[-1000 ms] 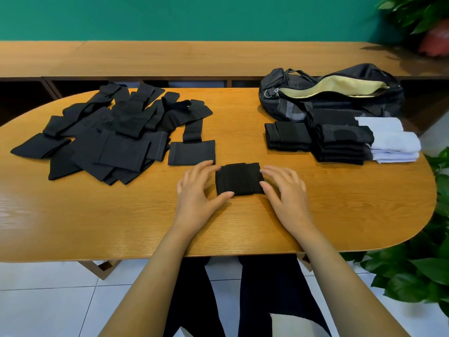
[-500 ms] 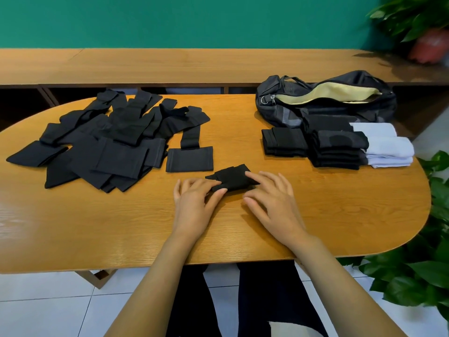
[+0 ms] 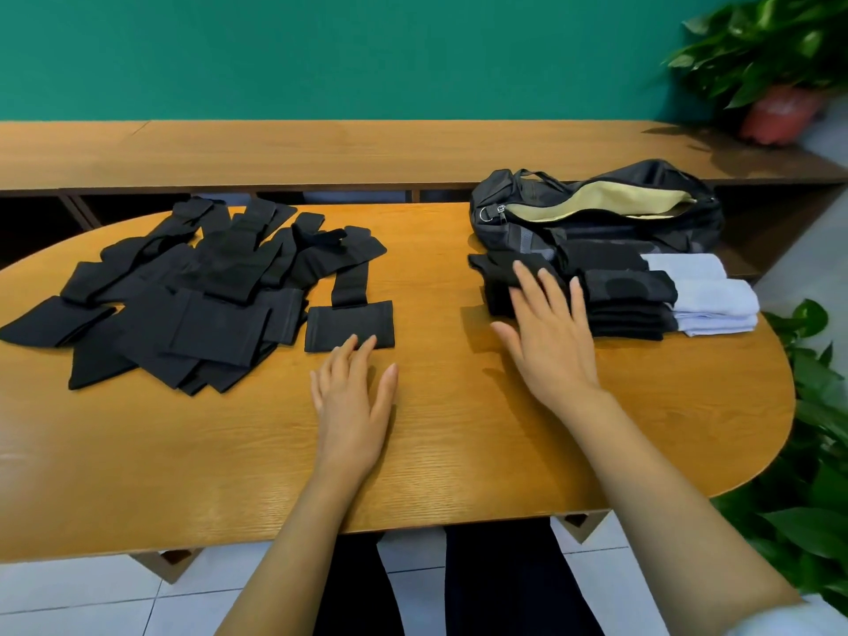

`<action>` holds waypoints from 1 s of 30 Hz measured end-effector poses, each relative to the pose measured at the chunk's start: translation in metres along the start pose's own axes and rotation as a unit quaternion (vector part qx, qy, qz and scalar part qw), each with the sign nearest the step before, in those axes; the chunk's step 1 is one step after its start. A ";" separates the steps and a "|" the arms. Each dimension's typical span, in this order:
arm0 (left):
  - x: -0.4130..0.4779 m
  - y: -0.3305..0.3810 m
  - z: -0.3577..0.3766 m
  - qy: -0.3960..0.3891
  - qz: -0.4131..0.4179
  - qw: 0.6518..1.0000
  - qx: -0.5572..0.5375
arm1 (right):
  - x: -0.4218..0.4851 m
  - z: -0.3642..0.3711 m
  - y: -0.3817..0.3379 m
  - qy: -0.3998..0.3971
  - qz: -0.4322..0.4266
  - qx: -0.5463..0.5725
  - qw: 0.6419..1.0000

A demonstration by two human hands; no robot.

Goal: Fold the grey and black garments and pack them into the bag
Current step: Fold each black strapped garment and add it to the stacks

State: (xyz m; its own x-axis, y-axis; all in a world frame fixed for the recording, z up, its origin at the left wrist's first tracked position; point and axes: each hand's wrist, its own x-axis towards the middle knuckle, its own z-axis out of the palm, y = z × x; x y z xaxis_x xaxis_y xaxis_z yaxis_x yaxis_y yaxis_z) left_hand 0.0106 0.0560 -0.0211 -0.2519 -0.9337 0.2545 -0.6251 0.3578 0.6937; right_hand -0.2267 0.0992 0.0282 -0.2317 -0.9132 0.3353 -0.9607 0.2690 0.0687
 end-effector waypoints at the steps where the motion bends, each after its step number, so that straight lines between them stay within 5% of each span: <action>1: 0.000 0.000 0.000 0.000 -0.001 1.000 0.000 | 0.005 0.004 0.007 -0.016 0.015 -0.011 1.000; 9: 0.000 0.000 0.000 0.000 -0.005 1.000 -0.016 | 0.014 0.025 0.029 -0.084 0.009 -0.010 0.996; 16: 0.001 -0.001 0.000 -0.006 0.001 1.000 -0.018 | 0.019 0.011 0.022 -0.058 0.005 0.081 0.995; 23: 0.003 -0.006 -0.005 0.026 -0.003 0.997 -0.073 | 0.018 0.007 -0.055 -0.072 -0.080 0.119 0.987; 30: 0.040 -0.044 -0.067 0.108 0.026 0.994 0.018 | 0.040 0.012 -0.153 -0.108 -0.129 0.177 0.970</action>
State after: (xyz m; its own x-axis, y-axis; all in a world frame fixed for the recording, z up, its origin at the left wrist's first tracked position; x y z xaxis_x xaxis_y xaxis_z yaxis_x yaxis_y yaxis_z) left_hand 0.0781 0.0020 0.0037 -0.1224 -0.8945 0.4300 -0.6430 0.4015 0.6522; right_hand -0.0912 0.0180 0.0196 0.0330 -0.9892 0.1429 -0.9742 -0.0638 -0.2165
